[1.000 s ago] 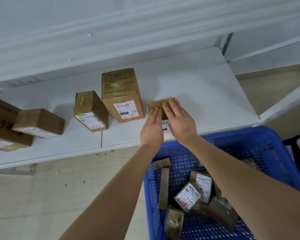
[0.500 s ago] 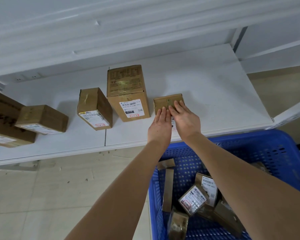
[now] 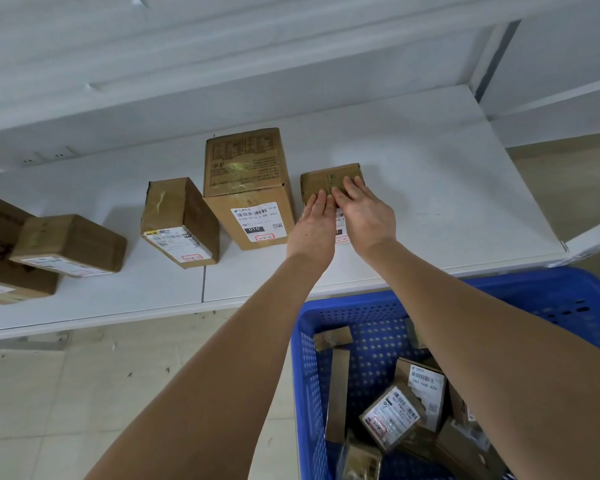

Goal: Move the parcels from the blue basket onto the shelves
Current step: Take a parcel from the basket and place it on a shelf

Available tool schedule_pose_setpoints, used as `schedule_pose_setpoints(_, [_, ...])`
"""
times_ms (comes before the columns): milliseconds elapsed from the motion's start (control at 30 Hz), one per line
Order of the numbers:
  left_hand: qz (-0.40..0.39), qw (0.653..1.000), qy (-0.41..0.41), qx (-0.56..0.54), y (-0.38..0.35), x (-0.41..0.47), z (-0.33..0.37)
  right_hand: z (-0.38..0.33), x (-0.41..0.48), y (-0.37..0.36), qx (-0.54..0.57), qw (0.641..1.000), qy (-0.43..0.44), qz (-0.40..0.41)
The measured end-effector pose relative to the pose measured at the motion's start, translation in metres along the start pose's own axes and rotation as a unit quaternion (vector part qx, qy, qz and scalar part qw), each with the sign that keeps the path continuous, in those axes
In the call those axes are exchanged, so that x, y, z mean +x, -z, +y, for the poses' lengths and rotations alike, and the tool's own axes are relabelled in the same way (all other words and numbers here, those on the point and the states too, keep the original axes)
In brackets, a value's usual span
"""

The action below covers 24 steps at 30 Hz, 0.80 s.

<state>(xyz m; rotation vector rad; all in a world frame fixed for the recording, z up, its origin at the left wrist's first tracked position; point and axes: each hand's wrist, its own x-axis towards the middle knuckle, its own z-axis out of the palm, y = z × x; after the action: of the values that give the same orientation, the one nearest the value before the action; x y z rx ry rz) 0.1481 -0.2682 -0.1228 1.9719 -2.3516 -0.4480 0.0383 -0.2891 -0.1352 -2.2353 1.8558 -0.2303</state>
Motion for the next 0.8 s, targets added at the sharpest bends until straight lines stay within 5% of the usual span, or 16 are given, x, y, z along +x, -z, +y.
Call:
schedule_pose_setpoints(467, [0.005,0.998,0.009,-0.062,0.032,-0.038,0.026,0.005,-0.061,0.026,-0.026,0.998,-0.040,-0.046])
schedule_pose_setpoints(800, [-0.157,0.982,-0.026,-0.099,-0.052,-0.137,0.074,0.050,-0.209,-0.003,0.099,0.960,-0.226,-0.135])
